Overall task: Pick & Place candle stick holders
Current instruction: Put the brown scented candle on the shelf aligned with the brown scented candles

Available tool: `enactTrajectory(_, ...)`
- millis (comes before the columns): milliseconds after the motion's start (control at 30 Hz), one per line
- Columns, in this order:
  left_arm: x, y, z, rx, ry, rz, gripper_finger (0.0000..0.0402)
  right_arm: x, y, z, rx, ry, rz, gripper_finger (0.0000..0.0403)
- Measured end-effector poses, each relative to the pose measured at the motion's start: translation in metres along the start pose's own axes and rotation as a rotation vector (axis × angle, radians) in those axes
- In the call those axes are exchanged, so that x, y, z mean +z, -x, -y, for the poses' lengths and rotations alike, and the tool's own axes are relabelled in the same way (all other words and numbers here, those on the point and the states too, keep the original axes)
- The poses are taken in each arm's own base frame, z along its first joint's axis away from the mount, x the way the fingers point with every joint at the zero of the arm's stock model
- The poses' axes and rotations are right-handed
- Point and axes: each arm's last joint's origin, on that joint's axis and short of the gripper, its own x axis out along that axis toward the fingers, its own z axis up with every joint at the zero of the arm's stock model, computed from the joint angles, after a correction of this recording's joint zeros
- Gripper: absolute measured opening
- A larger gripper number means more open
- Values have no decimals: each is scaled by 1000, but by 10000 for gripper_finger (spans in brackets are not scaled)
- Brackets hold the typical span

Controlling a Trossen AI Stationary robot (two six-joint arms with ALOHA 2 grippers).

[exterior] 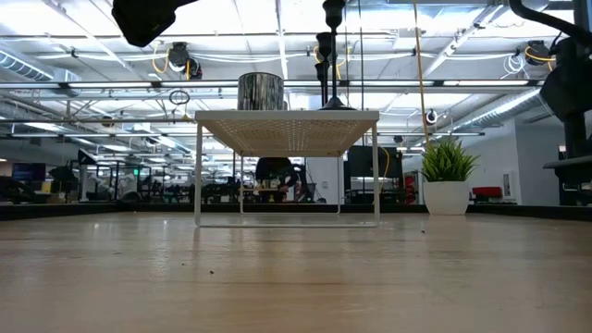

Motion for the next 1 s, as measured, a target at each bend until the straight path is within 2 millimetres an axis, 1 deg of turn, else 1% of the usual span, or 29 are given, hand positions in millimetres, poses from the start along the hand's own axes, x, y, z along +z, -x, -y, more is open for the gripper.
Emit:
enactTrajectory(300,0,0,0,0,0,1,395,1,8,0,23,-5,70,391)
enactTrajectory(433,0,0,0,0,0,0,395,1,9,0,21,-6,78,391)
enactTrajectory(767,0,0,0,3,3,-4,395,4,9,0,-1,-15,165,391)
enactTrajectory(1000,-1,0,-1,5,0,-8,395,7,9,1,-4,-13,172,391)
